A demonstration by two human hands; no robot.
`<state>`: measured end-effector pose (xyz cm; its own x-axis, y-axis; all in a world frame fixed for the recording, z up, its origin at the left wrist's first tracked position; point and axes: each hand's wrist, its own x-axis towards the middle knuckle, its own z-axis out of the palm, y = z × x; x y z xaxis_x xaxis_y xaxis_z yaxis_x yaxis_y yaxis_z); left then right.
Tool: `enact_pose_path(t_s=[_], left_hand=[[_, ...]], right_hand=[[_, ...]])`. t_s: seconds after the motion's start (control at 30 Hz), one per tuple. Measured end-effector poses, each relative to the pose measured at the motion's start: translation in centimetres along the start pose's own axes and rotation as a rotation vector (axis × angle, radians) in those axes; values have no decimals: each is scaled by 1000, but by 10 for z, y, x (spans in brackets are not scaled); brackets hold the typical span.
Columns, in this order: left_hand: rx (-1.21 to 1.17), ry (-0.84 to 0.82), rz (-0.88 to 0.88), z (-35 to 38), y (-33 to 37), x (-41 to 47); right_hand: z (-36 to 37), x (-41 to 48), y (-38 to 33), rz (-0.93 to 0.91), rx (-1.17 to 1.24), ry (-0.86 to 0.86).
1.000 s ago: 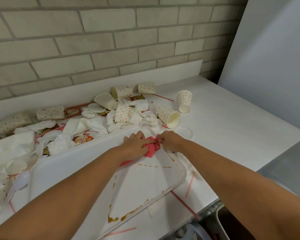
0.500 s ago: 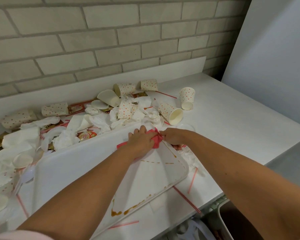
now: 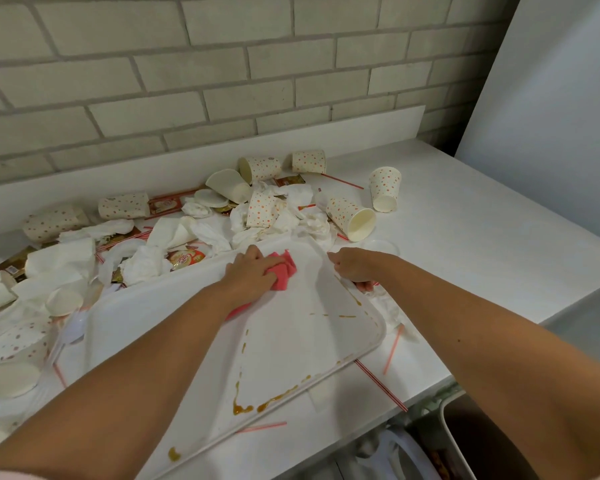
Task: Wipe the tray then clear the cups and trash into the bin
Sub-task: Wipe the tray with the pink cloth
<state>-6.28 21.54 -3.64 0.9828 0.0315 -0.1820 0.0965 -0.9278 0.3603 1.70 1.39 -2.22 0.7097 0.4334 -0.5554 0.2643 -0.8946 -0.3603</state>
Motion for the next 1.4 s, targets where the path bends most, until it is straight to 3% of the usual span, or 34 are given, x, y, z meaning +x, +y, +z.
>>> enact_pose_path(t_s=[0.17, 0.37, 0.53, 0.7, 0.9, 1.0, 1.13, 1.4], left_hand=[[39, -104, 158, 8, 24, -10], [-81, -291, 229, -20, -15, -24], [-44, -59, 97, -21, -29, -6], [-304, -18, 19, 8, 6, 16], [-11, -145, 303, 12, 46, 5], [-18, -219, 253, -4, 36, 12], [87, -97, 131, 4, 51, 19], [255, -56, 165, 24, 80, -3]], right_hand=[[0, -5, -2, 0, -12, 16], [-1, -8, -4, -4, -40, 5], [0, -13, -9, 0, -4, -13], [1, -13, -12, 19, -2, 8], [-1, -18, -12, 44, 103, 18], [-1, -15, -9, 35, 114, 33], [0, -9, -7, 39, 207, 27], [4, -5, -7, 49, 176, 77]])
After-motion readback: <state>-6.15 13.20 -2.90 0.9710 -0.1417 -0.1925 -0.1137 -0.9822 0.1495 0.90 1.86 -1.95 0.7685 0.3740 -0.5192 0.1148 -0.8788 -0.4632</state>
